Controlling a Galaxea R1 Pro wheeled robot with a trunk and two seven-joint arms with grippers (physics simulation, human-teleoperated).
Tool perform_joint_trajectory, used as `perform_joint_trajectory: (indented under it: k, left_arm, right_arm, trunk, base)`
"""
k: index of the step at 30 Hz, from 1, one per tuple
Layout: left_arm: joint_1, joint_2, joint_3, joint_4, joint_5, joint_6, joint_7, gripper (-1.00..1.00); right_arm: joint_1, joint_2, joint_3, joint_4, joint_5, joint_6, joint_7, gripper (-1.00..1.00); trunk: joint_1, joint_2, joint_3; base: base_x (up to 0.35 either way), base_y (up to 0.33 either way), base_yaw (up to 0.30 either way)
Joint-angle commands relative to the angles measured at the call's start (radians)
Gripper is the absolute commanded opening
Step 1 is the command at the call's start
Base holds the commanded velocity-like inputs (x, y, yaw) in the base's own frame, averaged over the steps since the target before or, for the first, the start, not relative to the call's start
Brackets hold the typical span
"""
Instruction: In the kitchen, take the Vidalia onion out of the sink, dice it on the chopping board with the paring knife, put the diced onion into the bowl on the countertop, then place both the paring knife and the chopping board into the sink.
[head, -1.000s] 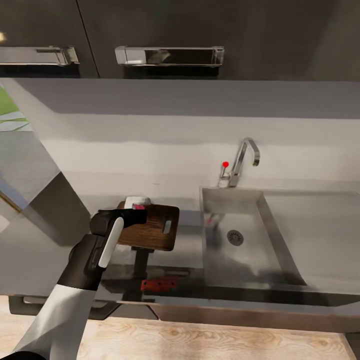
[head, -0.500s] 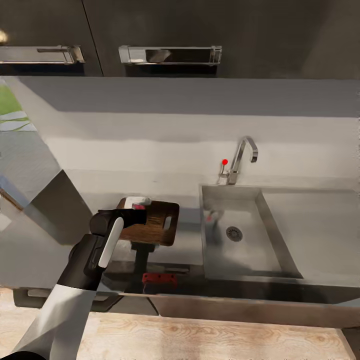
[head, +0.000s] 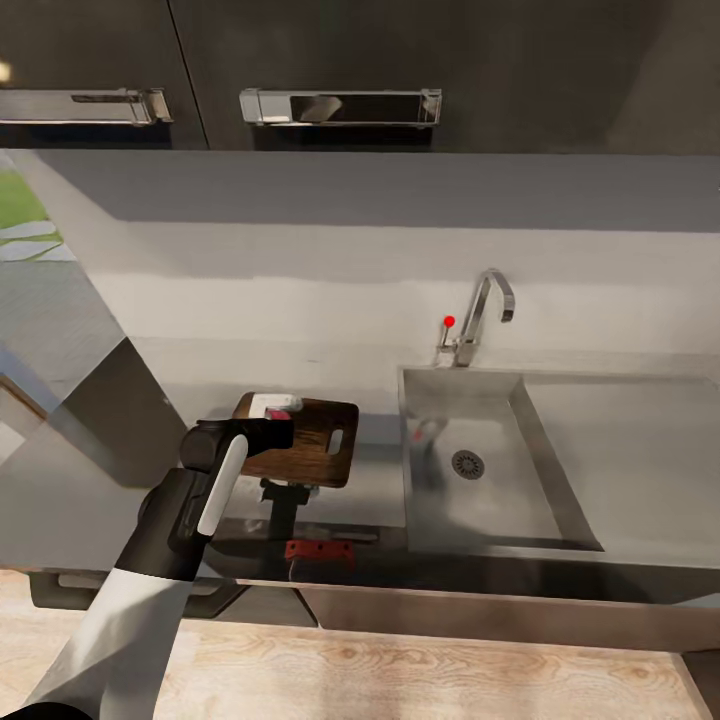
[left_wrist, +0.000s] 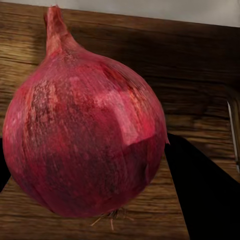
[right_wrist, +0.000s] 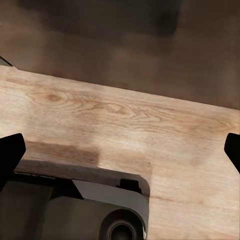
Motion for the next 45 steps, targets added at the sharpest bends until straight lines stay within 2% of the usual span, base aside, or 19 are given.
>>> perform_joint_trajectory:
  k: [1, 33, 45]
  left_arm:
    - [-0.001, 0.0, -0.001, 0.0, 0.009, 0.004, 0.009, -1.0]
    - [-0.001, 0.0, -0.001, 0.013, 0.009, 0.004, 0.009, -1.0]
    - [-0.001, 0.0, -0.001, 0.013, 0.009, 0.003, 0.009, -1.0]
  right_arm:
    - [0.0, 0.0, -0.004, 0.0, 0.005, -0.003, 0.003, 1.0]
    - [0.0, 0.001, -0.004, -0.001, 0.005, -0.003, 0.004, 1.0]
    - [0.0, 0.0, -0.003, -0.001, 0.005, -0.004, 0.004, 1.0]
  trunk:
    - [0.0, -0.002, -0.003]
    - [0.0, -0.002, -0.042]
    - [0.0, -0.002, -0.042]
  base:
    - [0.0, 0.0, 0.0]
    - [0.0, 0.0, 0.0]
    - [0.0, 0.0, 0.0]
